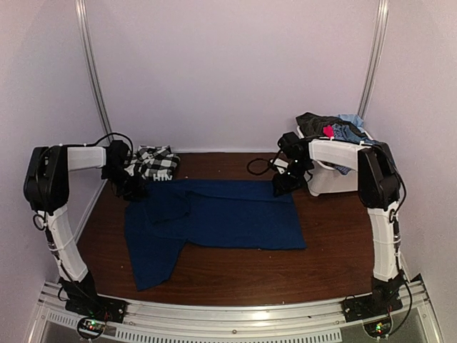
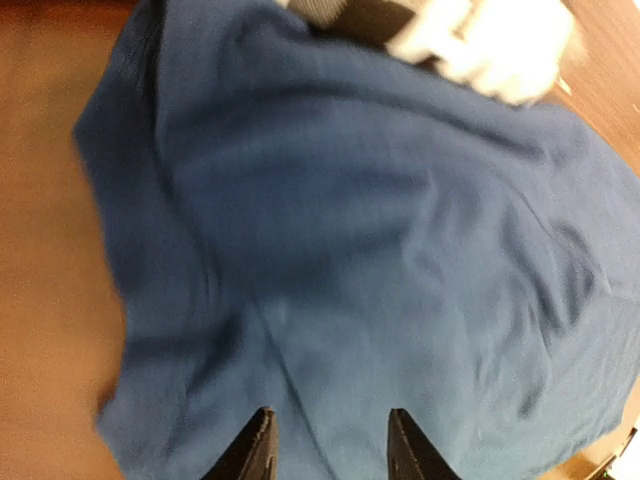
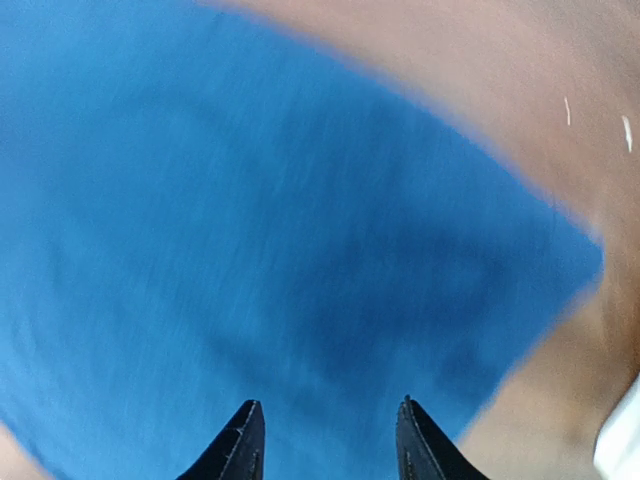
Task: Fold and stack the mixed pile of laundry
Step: Pick up the 1/3-folded T-shirt from the center of the board.
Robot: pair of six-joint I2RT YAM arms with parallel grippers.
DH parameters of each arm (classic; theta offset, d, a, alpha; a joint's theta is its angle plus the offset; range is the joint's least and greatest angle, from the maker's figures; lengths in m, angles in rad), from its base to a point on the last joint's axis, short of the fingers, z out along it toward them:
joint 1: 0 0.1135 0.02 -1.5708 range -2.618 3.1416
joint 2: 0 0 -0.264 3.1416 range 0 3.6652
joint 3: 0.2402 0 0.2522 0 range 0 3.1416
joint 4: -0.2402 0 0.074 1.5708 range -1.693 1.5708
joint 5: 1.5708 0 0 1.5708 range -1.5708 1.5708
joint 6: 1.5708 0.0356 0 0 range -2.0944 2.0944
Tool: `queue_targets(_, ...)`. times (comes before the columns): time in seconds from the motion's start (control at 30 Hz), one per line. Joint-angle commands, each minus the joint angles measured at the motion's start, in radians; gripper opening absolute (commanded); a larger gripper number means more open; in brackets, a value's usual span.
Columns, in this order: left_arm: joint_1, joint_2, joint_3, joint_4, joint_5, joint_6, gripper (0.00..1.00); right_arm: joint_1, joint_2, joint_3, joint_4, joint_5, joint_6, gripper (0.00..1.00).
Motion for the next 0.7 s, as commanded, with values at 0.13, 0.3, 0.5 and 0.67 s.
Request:
queue_targets(0.13, -0.077, -0.400, -0.302, -0.127, 0.010, -0.043, 0.40, 0.039, -0.380, -0.398, -0.019, -0.099, 0.066, 0.47)
queue_targets(0.3, -0.117, -0.550, -0.476, -0.143, 0.002, -0.167, 0.40, 0.075, -0.494, -0.614, -0.011, -0.124, 0.224, 0.47)
queue_targets(0.5, -0.143, -0.683, -0.649, -0.131, 0.012, -0.276, 0.40, 0.077, -0.629, -0.865, 0.077, -0.201, 0.408, 0.46)
queue_targets(0.67, -0.145, -0.768, -0.772, -0.117, 0.045, -0.313, 0.40, 0.075, -0.654, -0.955, 0.152, -0.200, 0.461, 0.46)
